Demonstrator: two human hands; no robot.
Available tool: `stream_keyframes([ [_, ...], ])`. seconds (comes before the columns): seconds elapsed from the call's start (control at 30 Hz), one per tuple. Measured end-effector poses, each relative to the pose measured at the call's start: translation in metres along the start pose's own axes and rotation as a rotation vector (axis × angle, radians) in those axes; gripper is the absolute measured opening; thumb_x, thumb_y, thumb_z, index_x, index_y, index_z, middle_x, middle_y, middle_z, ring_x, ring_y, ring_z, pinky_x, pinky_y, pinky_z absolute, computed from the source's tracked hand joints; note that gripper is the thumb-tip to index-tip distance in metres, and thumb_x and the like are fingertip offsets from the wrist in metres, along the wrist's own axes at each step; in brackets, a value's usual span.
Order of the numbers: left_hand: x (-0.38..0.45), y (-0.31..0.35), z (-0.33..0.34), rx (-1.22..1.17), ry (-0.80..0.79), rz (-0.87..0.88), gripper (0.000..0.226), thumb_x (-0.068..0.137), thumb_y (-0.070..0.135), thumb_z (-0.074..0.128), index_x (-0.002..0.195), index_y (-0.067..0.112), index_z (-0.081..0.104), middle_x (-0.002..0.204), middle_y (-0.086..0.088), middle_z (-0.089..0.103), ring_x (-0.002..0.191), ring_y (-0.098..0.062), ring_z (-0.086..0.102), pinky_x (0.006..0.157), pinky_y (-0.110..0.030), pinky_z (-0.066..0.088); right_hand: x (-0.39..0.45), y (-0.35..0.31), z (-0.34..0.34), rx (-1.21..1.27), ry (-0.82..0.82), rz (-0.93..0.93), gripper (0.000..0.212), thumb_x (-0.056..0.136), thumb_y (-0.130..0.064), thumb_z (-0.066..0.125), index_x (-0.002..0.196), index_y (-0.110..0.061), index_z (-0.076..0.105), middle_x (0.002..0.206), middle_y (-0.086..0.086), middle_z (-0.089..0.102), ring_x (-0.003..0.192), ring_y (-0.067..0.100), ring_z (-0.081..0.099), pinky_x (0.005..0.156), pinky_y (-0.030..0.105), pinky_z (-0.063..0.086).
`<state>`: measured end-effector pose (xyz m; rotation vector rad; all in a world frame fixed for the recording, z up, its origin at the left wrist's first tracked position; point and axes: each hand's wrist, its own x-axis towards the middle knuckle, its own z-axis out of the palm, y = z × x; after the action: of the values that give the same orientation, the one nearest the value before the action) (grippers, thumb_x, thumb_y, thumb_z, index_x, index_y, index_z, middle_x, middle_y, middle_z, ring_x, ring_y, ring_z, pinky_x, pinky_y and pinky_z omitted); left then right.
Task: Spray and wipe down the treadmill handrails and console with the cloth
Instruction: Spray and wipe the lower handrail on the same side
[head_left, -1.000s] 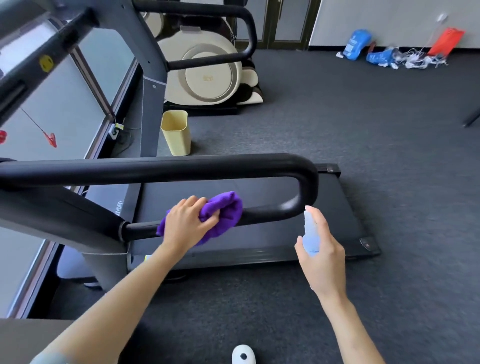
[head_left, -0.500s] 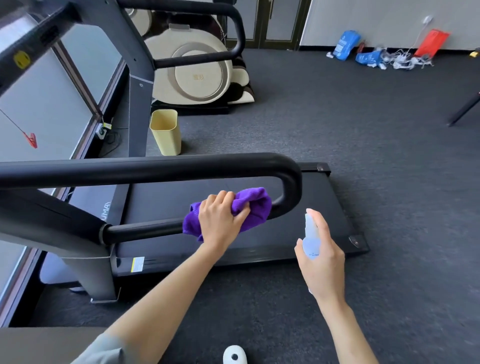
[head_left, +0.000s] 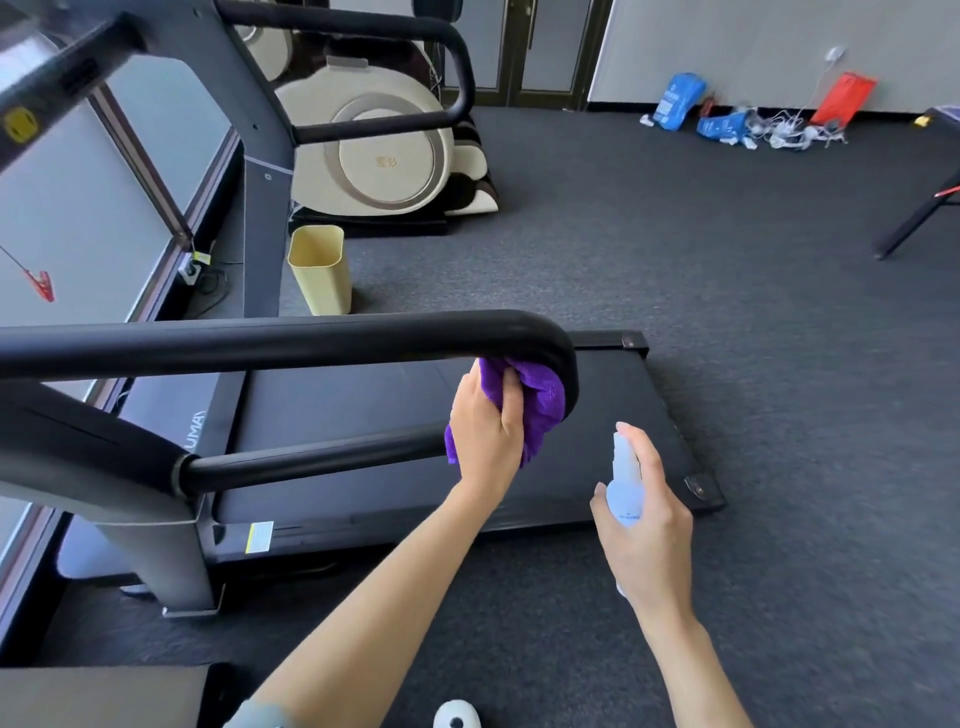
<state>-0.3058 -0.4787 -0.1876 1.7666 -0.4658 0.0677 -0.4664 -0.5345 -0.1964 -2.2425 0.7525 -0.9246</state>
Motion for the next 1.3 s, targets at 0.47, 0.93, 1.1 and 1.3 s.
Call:
stream_keyframes([
  [0.47,0.018,-0.043,-0.042,0.755,-0.346,0.291,0.043,0.085,0.057,0.047,0.084,0.015,0.057,0.079,-0.001,0.052,0.072,-0.021,0.049,0.060,-0.033,0.042,-0.004,0.000,0.011,0.014,-0.043,-0.019,0.069,0.079,0.009,0.070,0.139,-0.017,0.047,0.134,-0.015,0.053,0.117,0.015,0.058,0.097,0.007,0.036],
  [0.93,0.023,-0.070,-0.113,0.859,-0.466,0.228,0.090,0.066,0.093,0.033,0.145,0.050,0.032,0.125,0.014,0.058,0.108,-0.020,0.056,0.088,-0.036,0.042,-0.005,-0.020,0.026,0.017,-0.036,-0.005,0.073,0.079,0.006,0.070,0.137,-0.030,0.044,0.128,-0.007,0.063,0.099,0.023,0.066,0.083,0.022,0.047],
  [1.1,0.022,-0.051,-0.053,0.864,-0.392,0.274,0.071,0.071,0.086,0.044,0.127,0.045,0.054,0.111,0.015,0.064,0.100,-0.016,0.059,0.069,-0.027,0.036,-0.009,-0.016,0.012,0.025,-0.002,0.034,0.073,0.080,0.008,0.069,0.138,-0.028,0.045,0.133,-0.027,0.051,0.120,-0.004,0.052,0.095,0.003,0.035],
  [1.3,0.021,-0.044,-0.032,0.774,-0.500,0.417,0.082,0.072,0.079,0.054,0.137,0.030,0.048,0.110,0.008,0.062,0.095,-0.019,0.058,0.076,-0.029,0.041,-0.014,-0.014,0.012,0.010,-0.020,0.042,0.072,0.079,0.009,0.069,0.138,-0.025,0.046,0.132,-0.018,0.055,0.119,0.002,0.053,0.095,0.004,0.035],
])
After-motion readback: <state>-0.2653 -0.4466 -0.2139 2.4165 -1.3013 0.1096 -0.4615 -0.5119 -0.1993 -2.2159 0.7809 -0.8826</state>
